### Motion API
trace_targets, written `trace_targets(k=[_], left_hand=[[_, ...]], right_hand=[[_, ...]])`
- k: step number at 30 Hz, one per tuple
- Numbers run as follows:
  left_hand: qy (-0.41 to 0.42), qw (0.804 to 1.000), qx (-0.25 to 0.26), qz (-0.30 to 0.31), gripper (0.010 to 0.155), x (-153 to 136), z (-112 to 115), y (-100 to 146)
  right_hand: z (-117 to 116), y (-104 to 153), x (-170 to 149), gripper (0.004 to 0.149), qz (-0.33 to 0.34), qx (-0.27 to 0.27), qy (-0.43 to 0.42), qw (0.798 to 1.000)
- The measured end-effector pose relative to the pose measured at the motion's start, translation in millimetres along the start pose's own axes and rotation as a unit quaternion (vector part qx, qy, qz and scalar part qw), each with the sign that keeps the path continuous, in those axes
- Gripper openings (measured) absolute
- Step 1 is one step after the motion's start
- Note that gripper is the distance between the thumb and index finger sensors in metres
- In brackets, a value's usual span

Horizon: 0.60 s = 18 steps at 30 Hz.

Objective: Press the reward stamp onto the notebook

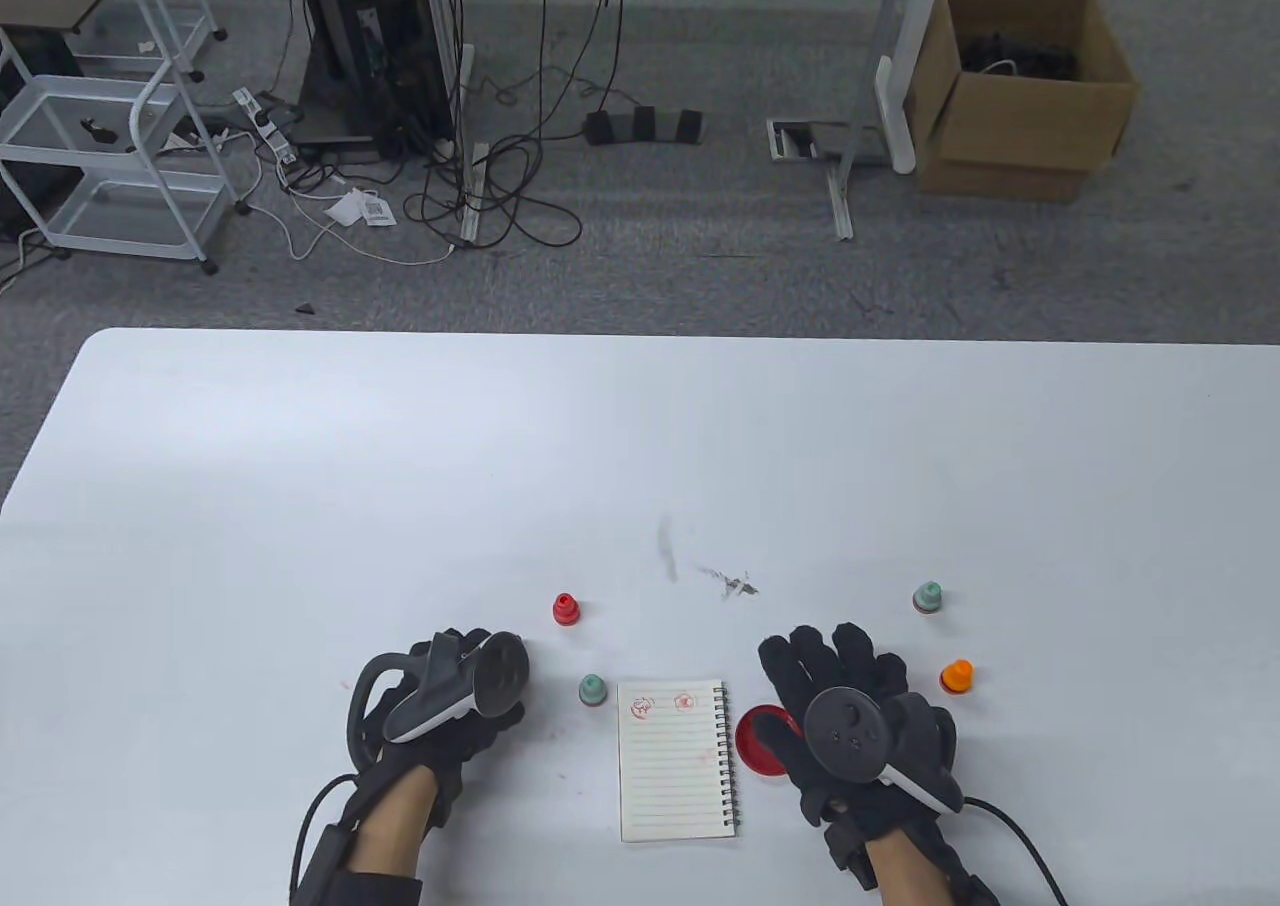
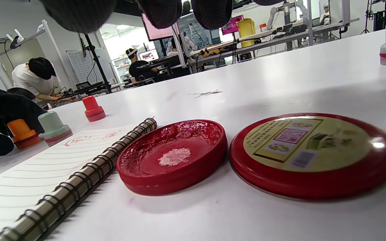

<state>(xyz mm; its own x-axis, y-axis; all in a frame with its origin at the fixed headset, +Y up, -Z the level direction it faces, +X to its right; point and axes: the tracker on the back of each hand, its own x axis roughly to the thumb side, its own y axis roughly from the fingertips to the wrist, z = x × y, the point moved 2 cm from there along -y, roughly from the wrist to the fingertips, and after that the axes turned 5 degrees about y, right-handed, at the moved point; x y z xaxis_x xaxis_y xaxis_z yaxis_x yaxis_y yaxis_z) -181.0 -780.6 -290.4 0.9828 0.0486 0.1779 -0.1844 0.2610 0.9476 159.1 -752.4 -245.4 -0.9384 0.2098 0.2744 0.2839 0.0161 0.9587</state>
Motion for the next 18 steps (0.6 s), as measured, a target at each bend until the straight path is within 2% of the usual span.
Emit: trace_targets(k=[4,10,18], left_hand=[[-0.002,1.000,0.000,-0.005,0.067,1.8,2.5,-2.8],[0.004,1.000,-0.027,-0.012,0.064,4.0,2.6,-7.8],[0.014,1.000,-0.003,0.004,0.064,-0.4,-3.0,-0.2]], right_hand=[[-0.8,-0.5,0.3,0.071,0.000,0.002,-0.007,1.000],[-2.6,-1.3,3.2,0.071,0.003,0.008,-0.008,1.000],[-1.4,-1.0,3.6,0.070,0.005,0.000,-0.008,1.000]])
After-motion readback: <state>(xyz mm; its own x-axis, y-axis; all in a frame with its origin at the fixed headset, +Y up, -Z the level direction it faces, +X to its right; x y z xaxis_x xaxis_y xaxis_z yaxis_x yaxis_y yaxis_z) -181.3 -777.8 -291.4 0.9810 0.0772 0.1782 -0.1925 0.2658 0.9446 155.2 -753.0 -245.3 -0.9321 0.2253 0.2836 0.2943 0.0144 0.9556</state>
